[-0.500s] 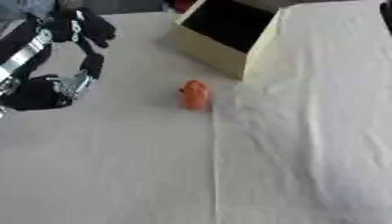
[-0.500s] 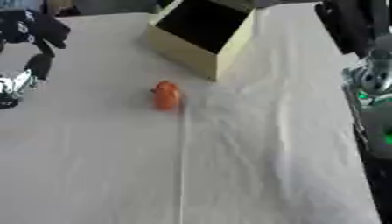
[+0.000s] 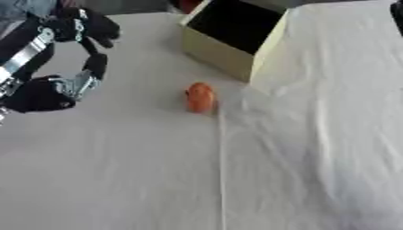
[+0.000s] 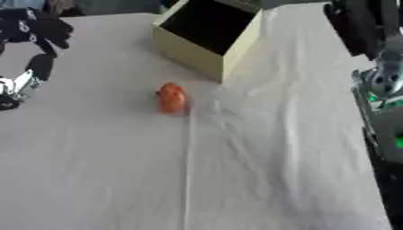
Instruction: Pick up objects on the table and place them in the box.
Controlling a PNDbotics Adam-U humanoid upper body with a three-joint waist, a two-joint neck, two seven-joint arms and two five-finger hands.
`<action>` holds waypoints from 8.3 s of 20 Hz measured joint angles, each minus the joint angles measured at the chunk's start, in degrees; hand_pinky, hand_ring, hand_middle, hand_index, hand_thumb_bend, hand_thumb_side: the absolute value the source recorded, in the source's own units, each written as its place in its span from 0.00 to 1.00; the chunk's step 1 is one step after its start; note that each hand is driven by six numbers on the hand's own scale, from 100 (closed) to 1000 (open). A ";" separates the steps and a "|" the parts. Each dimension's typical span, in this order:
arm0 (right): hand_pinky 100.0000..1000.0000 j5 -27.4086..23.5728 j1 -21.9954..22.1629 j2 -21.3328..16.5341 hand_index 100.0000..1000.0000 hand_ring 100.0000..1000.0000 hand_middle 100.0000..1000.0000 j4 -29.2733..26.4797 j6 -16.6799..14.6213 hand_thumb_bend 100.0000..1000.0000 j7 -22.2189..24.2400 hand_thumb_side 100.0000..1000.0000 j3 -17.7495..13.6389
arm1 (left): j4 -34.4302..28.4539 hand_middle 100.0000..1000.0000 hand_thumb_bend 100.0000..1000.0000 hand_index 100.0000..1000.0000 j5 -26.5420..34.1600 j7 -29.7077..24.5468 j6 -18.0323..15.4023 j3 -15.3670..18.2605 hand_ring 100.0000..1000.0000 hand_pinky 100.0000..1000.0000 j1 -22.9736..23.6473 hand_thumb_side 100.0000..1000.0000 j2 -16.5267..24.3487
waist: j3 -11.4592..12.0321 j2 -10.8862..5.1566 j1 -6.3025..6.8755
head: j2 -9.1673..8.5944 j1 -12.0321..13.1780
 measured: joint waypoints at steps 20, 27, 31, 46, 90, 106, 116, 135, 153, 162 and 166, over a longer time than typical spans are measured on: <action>0.76 0.00 0.26 0.49 0.72 0.80 0.65 -0.02 -0.05 0.00 0.22 0.86 0.52 | 3.92 0.83 0.07 0.87 -8.38 -16.60 14.68 -11.31 0.81 0.67 -15.92 0.23 -2.56 | -0.02 -0.74 0.34 | 0.54 -0.98; 0.76 0.00 0.44 0.54 0.72 0.80 0.65 -0.02 -0.01 0.00 0.28 0.86 0.68 | 8.98 0.82 0.10 0.87 -11.70 -20.71 10.58 -14.77 0.84 0.70 -20.83 0.16 -5.00 | -0.12 -0.74 0.37 | 0.53 -1.31; 0.76 -0.01 0.44 0.57 0.72 0.79 0.65 -0.02 0.02 0.00 0.38 0.86 0.71 | 12.48 0.83 0.12 0.88 -13.97 -22.68 8.05 -16.50 0.84 0.71 -23.47 0.17 -6.72 | -0.38 -0.74 0.46 | 0.53 -1.34; 0.76 -0.26 0.43 0.98 0.72 0.79 0.64 -0.02 -0.05 0.00 0.47 0.87 1.01 | 30.33 0.82 0.37 0.87 -26.32 -23.82 2.74 -19.93 0.85 0.72 -29.48 0.39 -15.67 | -0.88 -0.62 0.67 | 0.52 -1.04; 0.75 -1.79 1.71 0.99 0.72 0.80 0.64 -0.38 -0.01 0.00 -0.09 0.87 0.62 | 36.65 0.62 0.00 0.67 -30.46 -17.20 3.28 -17.63 0.56 0.34 -30.80 0.09 -20.44 | -1.39 -0.05 0.91 | -0.01 -1.72; 0.75 -1.74 0.43 1.09 0.72 0.80 0.64 -1.06 -0.20 0.00 -0.17 0.87 0.64 | 33.91 0.58 0.00 0.62 -24.15 -11.46 1.71 -9.15 0.49 0.24 -39.61 0.22 -14.53 | -3.26 1.02 2.14 | -1.44 -2.08; 0.75 -1.71 -1.11 1.59 0.72 0.80 0.64 -1.32 -0.42 0.00 0.08 0.87 0.85 | 45.10 0.57 0.00 0.62 -28.43 -7.36 -3.18 -5.51 0.50 0.25 -47.17 0.22 -17.80 | -6.09 2.61 3.07 | -3.15 -0.82; 0.75 -1.74 -4.41 3.54 0.72 0.80 0.64 -3.57 -1.00 0.00 0.97 0.87 1.76 | 62.84 0.56 0.00 0.60 -40.89 -0.40 -10.97 0.30 0.50 0.27 -51.48 0.20 -21.23 | -14.17 6.15 7.16 | -8.88 3.61; 0.75 -2.35 -4.36 3.50 0.72 0.80 0.64 -3.96 -0.89 0.00 0.81 0.87 2.04 | 72.70 0.76 0.09 0.83 -55.29 -1.98 -15.53 3.83 0.71 0.54 -52.96 0.17 -21.72 | -15.59 6.30 8.15 | -9.04 4.19; 0.75 -2.59 -3.80 3.48 0.72 0.80 0.64 -4.07 -0.84 0.00 0.71 0.87 2.02 | 72.13 0.77 0.07 0.85 -54.44 -0.56 -16.00 4.68 0.73 0.56 -52.95 0.23 -21.73 | -14.95 6.26 8.11 | -8.60 4.19; 0.75 -2.59 -3.30 3.48 0.72 0.80 0.64 -4.07 -0.75 0.00 0.50 0.87 1.83 | 70.94 0.74 0.00 0.82 -52.09 0.47 -15.16 5.07 0.68 0.50 -52.93 0.17 -21.75 | -13.82 5.72 7.68 | -7.80 4.18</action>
